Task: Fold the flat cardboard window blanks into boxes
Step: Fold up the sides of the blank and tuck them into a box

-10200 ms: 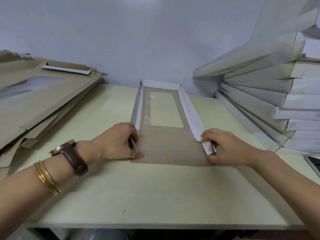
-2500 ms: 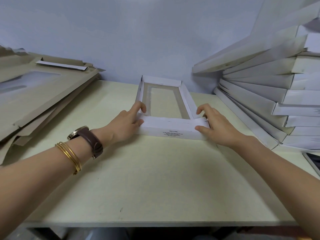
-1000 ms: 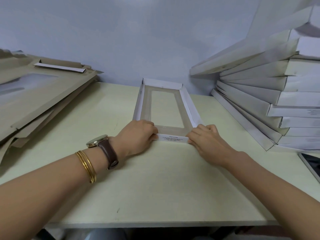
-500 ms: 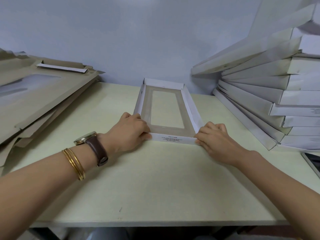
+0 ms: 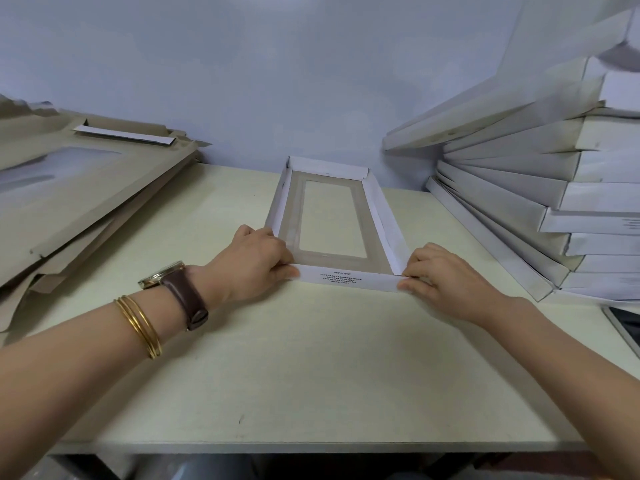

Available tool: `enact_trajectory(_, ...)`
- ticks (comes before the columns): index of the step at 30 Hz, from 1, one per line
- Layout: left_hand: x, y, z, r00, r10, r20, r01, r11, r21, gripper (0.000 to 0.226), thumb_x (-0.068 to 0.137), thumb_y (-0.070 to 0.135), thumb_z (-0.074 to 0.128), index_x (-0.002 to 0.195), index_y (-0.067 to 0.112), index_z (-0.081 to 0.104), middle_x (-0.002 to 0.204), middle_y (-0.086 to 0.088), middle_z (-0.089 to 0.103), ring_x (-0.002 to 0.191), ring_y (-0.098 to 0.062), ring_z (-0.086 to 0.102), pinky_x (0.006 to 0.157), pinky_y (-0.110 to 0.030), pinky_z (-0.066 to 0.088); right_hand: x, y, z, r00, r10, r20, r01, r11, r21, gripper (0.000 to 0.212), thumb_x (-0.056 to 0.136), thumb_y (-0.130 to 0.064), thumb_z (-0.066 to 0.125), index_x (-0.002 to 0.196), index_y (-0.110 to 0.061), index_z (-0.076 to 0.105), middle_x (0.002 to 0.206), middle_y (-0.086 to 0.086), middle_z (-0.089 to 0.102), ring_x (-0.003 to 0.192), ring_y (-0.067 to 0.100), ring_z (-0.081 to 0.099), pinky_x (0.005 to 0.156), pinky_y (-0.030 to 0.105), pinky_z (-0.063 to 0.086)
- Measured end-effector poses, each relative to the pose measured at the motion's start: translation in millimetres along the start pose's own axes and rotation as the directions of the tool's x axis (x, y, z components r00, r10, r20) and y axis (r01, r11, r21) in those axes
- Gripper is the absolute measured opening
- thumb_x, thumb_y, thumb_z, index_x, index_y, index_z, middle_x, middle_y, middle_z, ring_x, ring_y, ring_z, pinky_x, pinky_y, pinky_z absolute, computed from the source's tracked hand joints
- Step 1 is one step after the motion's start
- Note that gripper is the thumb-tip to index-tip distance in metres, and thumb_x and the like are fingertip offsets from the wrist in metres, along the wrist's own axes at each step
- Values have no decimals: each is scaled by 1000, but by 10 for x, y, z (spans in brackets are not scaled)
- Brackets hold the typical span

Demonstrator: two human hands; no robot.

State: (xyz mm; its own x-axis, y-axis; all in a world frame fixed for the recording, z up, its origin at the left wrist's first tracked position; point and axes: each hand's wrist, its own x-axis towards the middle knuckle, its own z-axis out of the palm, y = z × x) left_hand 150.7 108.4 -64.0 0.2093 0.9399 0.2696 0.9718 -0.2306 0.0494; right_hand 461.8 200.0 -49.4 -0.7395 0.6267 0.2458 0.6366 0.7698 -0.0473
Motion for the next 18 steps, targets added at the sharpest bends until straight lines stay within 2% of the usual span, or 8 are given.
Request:
enact_trajectory(3, 12, 12, -20, 999, -18, 27, 19, 999, -26, 35, 99, 40, 47, 78, 16, 61, 81, 0, 61, 88, -21, 52, 78, -33, 23, 33, -19, -34, 999, -2, 46, 4, 999, -41, 24, 94, -31, 60, 83, -14, 73, 84, -3, 59, 89, 18, 41, 74, 27, 35)
enact_trajectory(6, 30, 42, -47, 998, -21, 54, 22, 1000, -17, 31, 99, 37, 46, 87, 16, 64, 85, 1, 61, 86, -21, 54, 83, -32, 25, 50, -45, -44, 994, 41, 101, -34, 997, -74, 29, 96, -33, 55, 81, -12, 68, 85, -2, 55, 88, 17, 40, 71, 30, 36)
enact_trajectory(8, 37, 62, -55, 998, -18, 54, 19, 1000, -13, 27, 99, 34, 46, 86, 16, 61, 83, 3, 59, 86, -22, 54, 83, -33, 29, 61, -64, -48, 990, 76, 122, -64, 992, -105, 30, 96, -34, 53, 82, -10, 66, 83, -1, 53, 86, 17, 40, 71, 32, 39)
enact_trajectory(10, 36, 77, -46, 1000, 1, 23, -1, 1000, -30, 22, 98, 31, 48, 80, 19, 52, 77, 7, 52, 82, -23, 52, 78, -32, 30, 77, -89, -58, 986, 107, 129, -93, 990, -111, 31, 94, -32, 55, 82, -7, 66, 82, 2, 54, 85, 19, 44, 72, 35, 42)
enact_trajectory(12, 27, 83, -36, 1000, 27, -15, -28, 999, -45, 22, 97, 28, 50, 77, 23, 46, 72, 9, 45, 75, -21, 45, 72, -31, 28, 100, -115, -79, 981, 148, 126, -144, 989, -43, 24, 89, -28, 59, 81, -7, 68, 80, 4, 58, 82, 19, 50, 72, 34, 45)
enact_trajectory(14, 18, 74, -25, 999, 36, -27, -38, 997, -65, 21, 97, 27, 51, 77, 22, 50, 71, 10, 42, 73, -21, 44, 71, -30, 28, 133, -129, -110, 966, 220, 133, -233, 968, 91, 17, 82, -24, 61, 73, -13, 70, 72, 0, 62, 72, 11, 53, 64, 26, 45)
enact_trajectory(16, 14, 65, -19, 999, 37, -29, -39, 996, -84, 19, 97, 27, 52, 82, 17, 59, 74, 10, 45, 77, -23, 51, 71, -30, 31, 188, -131, -142, 939, 308, 155, -338, 912, 232, 24, 82, -27, 61, 66, -11, 68, 63, -1, 60, 61, 10, 49, 56, 24, 39)
enact_trajectory(18, 17, 61, -17, 999, 41, -30, -44, 994, -102, 19, 96, 28, 53, 86, 16, 64, 75, 8, 47, 81, -25, 55, 73, -31, 36, 258, -119, -148, 915, 378, 142, -404, 862, 306, 30, 86, -27, 59, 61, -10, 65, 61, 4, 60, 61, 14, 49, 57, 28, 37)
